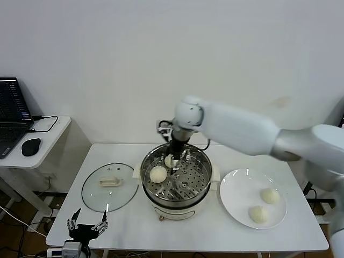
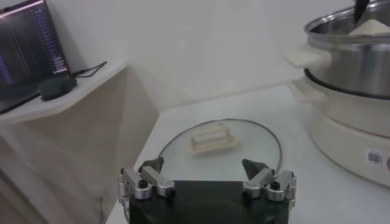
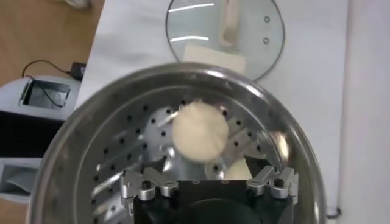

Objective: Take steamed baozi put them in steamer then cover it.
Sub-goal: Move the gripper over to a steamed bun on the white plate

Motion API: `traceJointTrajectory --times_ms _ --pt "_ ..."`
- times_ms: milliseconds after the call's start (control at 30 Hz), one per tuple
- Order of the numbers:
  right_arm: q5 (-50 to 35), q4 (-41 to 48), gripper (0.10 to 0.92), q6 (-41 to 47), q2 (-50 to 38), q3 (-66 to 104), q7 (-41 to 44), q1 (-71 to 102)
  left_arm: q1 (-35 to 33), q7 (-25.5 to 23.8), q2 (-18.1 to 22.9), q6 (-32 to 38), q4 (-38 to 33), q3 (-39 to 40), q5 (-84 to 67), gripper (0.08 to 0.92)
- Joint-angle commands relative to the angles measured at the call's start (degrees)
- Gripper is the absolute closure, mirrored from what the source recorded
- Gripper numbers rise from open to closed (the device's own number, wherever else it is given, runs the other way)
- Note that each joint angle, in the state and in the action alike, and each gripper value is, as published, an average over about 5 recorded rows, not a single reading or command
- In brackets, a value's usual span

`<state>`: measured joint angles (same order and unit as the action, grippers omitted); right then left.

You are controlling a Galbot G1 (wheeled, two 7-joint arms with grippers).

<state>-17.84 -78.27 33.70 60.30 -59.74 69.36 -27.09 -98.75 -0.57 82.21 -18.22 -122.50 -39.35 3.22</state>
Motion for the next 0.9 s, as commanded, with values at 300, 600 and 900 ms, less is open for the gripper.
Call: traceJointTrajectory --times_ms 300,600,900 --pt "8.74 -23.07 0.203 -10.63 -38.12 -1.55 6.66 -2.31 -2.75 -0.33 0.25 -0.69 -1.66 1.37 0.41 0.177" --pt "20.39 -23.97 0.203 -12.71 -40.94 -0.45 5.77 11.36 -4.14 -0.45 0.46 -0.72 -2.49 1.07 0.91 0.177" --pt "28.89 -18.83 0.203 -14.92 -39.08 10.46 5.61 28.38 -5.52 -0.43 0.26 -0.70 -2.16 0.62 1.37 0.177"
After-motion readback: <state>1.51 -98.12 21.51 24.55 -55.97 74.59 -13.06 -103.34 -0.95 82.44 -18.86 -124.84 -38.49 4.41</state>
